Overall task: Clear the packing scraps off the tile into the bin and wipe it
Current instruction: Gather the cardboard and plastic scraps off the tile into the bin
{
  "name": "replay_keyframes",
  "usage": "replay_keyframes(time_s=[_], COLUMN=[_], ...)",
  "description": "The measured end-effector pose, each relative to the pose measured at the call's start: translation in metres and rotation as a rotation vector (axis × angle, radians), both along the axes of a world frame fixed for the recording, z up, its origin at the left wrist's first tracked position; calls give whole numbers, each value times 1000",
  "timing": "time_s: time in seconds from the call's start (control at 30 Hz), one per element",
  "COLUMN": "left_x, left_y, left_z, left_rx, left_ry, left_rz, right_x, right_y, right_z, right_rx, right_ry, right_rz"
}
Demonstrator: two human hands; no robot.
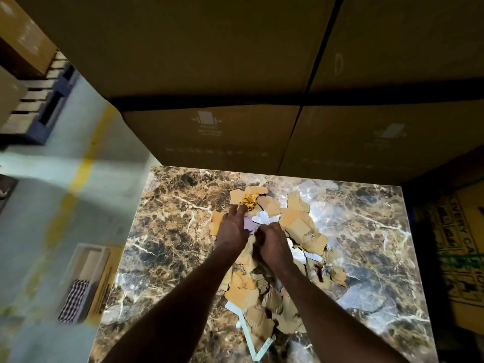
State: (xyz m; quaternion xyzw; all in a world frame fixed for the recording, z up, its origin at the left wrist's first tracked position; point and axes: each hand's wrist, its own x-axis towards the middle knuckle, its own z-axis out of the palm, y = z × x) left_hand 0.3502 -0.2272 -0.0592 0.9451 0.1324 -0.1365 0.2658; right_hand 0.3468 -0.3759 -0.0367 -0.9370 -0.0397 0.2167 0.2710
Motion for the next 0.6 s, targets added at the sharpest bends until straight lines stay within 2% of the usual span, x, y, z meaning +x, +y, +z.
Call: replay_keyframes(time_s=[0.1,0.2,0.3,0.6], left_x=[-2,-5,-10,-36], left_y=[0,0,3,37], left_z=[-6,12,34,57], left_rx=[-62,-216,-366,-551], left_ry=[-50,-89,-76,-104], left_rz=[49,215,335,577], right_x=[4,21,47,91], right_y=[0,7,17,60], right_z=[0,8,17,25], right_rx=[44,141,180,-222], right_ry=[0,-55,-94,-58], right_rz=[-69,-178,-129,229])
